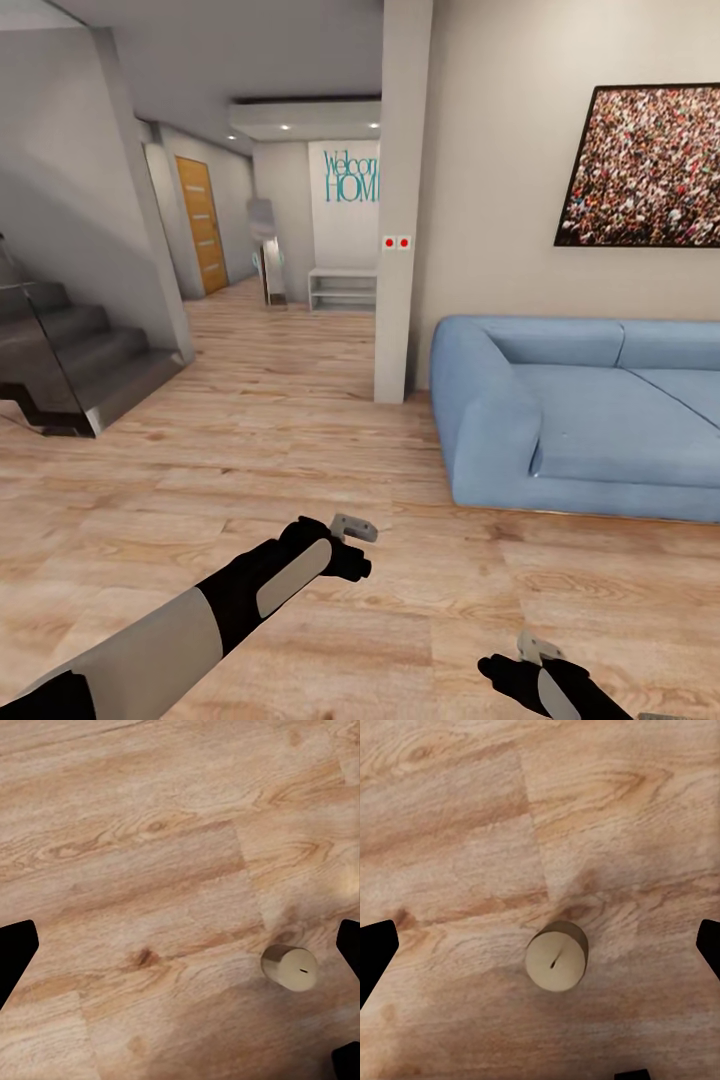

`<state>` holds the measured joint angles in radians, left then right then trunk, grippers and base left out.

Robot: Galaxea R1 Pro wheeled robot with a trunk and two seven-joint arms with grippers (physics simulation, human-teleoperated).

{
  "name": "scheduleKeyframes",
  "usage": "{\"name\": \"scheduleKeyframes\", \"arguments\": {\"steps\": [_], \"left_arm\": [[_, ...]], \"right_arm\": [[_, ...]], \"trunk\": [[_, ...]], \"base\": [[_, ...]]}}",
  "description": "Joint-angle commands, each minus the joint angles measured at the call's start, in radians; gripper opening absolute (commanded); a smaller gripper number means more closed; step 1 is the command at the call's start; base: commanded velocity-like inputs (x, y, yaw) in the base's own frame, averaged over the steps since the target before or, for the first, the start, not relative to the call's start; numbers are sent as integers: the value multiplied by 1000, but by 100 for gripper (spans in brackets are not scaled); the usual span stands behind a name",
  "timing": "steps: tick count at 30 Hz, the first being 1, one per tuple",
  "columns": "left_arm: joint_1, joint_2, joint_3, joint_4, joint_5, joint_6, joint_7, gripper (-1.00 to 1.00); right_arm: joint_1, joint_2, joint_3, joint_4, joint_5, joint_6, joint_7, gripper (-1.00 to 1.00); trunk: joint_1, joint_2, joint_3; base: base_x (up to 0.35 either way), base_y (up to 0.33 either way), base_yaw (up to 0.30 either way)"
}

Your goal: Place each of the two pumpkins and all three candles from the living room inside a cabinet in the living room (use any cabinet), then make sure every cabinet is closed, and position the cauldron so it is next to a table in the living room.

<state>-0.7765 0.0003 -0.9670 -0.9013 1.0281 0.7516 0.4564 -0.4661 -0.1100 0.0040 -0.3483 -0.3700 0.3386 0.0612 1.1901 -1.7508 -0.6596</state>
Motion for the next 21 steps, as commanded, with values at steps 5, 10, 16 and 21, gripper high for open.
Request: {"name": "scheduleKeyframes", "arguments": {"steps": [5,10,16,21], "left_arm": [[-1,1,-2,-22,10,0,11,100],[-1,4,-2,-34,9,0,11,100],[-1,6,-2,-36,9,0,11,100],[-1,6,-2,-36,9,0,11,100]], "right_arm": [[0,0,1,-1,-2,5,2,100],[0,0,1,0,-1,5,1,100],[0,1,1,1,-1,0,0,100],[0,6,5,26,-1,-51,0,100]], "trunk": [[19,-36,-17],[38,-71,-32],[61,-113,-51],[81,-148,-67]], "base": [[0,0,0],[0,0,0],[0,0,0],[0,0,0]]}}
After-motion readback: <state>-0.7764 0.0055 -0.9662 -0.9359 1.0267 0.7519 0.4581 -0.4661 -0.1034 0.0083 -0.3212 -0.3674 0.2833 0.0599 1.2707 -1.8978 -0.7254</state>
